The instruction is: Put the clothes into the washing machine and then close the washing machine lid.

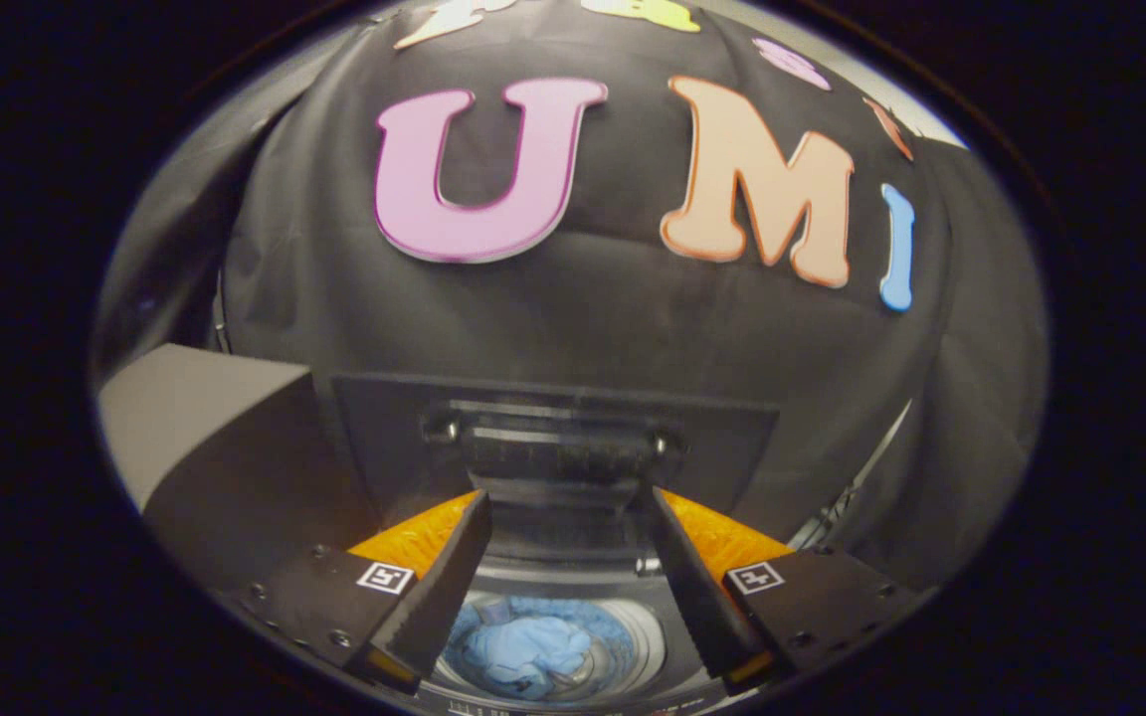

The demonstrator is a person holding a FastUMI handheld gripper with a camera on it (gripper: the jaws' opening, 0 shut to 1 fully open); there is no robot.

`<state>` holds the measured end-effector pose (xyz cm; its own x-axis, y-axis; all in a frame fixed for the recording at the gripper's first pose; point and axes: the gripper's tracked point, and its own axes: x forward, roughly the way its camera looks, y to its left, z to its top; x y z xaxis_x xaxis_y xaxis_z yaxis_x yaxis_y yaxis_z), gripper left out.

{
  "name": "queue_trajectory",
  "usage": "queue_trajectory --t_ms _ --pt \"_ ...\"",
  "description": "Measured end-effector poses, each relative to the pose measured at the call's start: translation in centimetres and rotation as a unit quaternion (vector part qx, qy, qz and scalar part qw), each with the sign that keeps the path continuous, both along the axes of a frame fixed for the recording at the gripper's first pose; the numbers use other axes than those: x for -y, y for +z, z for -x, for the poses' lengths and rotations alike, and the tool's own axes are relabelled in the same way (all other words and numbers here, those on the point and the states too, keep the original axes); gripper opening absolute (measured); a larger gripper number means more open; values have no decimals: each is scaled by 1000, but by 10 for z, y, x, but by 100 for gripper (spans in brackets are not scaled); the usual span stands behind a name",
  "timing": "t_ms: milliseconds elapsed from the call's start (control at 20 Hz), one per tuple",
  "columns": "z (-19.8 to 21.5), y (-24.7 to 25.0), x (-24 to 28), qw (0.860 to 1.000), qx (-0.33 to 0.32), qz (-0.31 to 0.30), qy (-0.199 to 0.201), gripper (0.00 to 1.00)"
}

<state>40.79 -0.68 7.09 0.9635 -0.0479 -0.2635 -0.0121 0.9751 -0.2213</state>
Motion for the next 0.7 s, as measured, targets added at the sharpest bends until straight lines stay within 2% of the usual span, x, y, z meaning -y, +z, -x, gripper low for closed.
queue_trajectory --t_ms 150,350,550,650,700 --pt "-13 47 -15 999 51 6 15 98" --pt "-36 96 -22 991 131 -13 -8 98" --pt "-72 86 -44 991 132 -29 1 98" --pt "-91 66 -49 993 114 -23 -4 98" --pt "-101 55 -45 994 106 -16 -22 98"
